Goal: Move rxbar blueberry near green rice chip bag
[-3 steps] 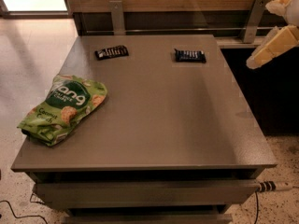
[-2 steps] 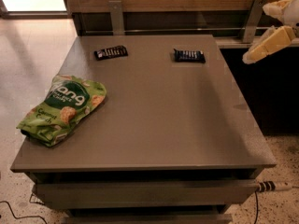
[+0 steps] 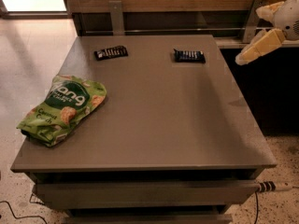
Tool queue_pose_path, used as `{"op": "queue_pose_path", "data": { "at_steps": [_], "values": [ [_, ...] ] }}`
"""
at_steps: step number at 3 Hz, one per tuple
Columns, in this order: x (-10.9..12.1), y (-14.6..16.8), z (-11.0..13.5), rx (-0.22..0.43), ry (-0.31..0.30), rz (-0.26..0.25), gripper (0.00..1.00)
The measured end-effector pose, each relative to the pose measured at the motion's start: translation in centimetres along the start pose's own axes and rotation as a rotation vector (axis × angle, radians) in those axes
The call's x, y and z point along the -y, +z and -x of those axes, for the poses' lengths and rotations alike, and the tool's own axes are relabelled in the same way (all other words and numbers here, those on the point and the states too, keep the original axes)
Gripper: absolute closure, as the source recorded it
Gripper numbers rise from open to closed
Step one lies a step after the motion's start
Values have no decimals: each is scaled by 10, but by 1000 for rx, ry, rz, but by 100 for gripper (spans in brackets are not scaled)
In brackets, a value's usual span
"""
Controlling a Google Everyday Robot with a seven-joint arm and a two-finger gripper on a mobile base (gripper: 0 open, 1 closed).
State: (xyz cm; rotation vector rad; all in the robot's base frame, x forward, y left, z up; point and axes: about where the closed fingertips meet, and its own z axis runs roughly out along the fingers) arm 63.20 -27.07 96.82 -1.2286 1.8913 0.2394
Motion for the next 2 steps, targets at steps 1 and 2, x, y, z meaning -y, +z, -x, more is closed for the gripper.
{"op": "queue_pose_path", "data": {
  "at_steps": [1, 2],
  "values": [
    [9, 34, -1, 25, 16, 12, 0],
    [14, 78, -3, 68, 41, 39, 0]
  ]
}}
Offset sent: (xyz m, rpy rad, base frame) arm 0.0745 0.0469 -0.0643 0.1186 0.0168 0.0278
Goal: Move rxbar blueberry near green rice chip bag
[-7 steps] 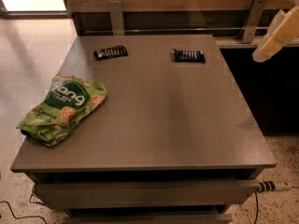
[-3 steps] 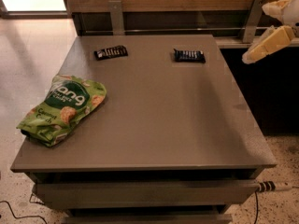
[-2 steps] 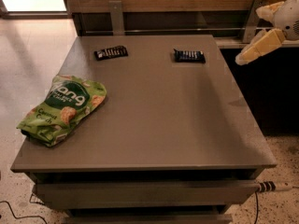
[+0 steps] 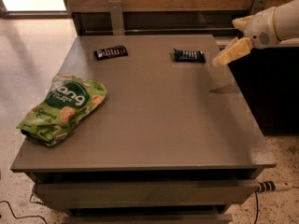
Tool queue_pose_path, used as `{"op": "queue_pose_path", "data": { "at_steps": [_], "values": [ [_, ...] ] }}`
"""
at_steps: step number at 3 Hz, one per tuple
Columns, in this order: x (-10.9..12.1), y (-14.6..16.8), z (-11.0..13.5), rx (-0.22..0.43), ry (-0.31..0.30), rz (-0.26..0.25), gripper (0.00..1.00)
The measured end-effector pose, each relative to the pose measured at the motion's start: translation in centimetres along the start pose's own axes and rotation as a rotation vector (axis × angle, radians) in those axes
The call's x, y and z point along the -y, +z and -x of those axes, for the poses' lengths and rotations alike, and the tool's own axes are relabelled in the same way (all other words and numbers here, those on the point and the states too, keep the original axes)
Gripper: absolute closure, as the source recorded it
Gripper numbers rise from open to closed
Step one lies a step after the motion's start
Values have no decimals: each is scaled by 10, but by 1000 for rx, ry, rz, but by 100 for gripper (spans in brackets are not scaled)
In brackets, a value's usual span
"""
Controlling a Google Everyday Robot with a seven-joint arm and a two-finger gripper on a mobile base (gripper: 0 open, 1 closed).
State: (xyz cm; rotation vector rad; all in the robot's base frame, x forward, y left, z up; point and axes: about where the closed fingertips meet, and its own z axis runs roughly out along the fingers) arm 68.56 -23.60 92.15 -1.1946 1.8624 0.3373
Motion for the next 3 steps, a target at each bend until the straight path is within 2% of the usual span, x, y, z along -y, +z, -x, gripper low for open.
{"op": "queue_pose_path", "data": {
  "at_steps": [1, 2, 3],
  "values": [
    [5, 32, -7, 51, 36, 23, 0],
    [11, 61, -11, 65, 76, 40, 0],
    [18, 82, -16, 51, 132, 46, 0]
  ]
}}
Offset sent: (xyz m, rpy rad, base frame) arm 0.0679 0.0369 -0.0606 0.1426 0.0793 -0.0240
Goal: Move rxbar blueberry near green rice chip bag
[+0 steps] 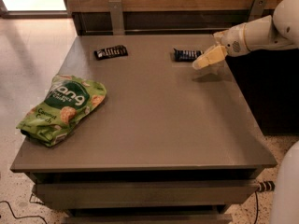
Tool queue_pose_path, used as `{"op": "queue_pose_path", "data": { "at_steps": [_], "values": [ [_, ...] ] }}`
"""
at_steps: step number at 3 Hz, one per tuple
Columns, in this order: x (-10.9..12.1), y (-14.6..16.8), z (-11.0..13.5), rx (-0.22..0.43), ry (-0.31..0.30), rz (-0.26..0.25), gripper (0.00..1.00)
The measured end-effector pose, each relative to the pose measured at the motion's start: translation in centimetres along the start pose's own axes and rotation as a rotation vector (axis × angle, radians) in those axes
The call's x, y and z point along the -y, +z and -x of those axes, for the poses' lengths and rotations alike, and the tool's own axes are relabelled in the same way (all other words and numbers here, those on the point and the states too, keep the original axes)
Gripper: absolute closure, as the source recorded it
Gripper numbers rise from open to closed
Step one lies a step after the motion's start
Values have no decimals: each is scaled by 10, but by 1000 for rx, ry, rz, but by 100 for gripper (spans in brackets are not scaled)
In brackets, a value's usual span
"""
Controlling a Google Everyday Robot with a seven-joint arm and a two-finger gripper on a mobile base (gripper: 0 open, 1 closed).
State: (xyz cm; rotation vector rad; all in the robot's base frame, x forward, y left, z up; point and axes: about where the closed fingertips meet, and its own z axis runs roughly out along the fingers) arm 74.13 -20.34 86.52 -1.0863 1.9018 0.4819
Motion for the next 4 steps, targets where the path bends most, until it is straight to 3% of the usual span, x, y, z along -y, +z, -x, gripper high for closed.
{"op": "queue_pose_path", "data": {
  "at_steps": [1, 4],
  "values": [
    [8, 15, -8, -35, 82, -4, 0],
    [7, 30, -10, 24, 94, 36, 0]
  ]
}}
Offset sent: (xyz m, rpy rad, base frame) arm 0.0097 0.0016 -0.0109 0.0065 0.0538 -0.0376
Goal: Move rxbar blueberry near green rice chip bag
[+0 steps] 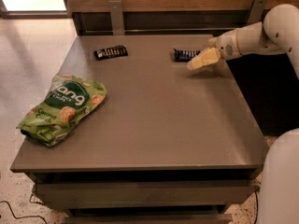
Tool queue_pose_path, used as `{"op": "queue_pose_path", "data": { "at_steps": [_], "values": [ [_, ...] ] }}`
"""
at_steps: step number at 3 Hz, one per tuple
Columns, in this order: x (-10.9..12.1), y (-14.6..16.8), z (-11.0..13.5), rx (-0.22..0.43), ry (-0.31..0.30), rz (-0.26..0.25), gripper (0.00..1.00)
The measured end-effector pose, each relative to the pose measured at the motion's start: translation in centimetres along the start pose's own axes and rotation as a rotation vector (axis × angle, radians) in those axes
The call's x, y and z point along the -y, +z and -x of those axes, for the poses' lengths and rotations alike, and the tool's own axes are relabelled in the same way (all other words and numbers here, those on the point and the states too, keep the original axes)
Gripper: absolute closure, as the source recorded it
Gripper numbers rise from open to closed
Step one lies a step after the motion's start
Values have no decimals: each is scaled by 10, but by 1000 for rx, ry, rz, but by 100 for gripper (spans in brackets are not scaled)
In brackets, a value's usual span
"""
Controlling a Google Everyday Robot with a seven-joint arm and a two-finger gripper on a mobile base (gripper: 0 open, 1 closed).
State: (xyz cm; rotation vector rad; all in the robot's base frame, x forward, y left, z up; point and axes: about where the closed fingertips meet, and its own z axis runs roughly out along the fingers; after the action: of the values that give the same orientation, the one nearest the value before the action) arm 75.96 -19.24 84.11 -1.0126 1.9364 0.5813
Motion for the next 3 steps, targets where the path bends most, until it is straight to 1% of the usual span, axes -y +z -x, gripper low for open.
{"op": "queue_pose_path", "data": {
  "at_steps": [1, 2, 3],
  "values": [
    [-2, 3, 2, 44, -8, 15, 0],
    [-1, 10, 1, 46, -3, 18, 0],
    [4, 25, -2, 19, 7, -1, 0]
  ]
}}
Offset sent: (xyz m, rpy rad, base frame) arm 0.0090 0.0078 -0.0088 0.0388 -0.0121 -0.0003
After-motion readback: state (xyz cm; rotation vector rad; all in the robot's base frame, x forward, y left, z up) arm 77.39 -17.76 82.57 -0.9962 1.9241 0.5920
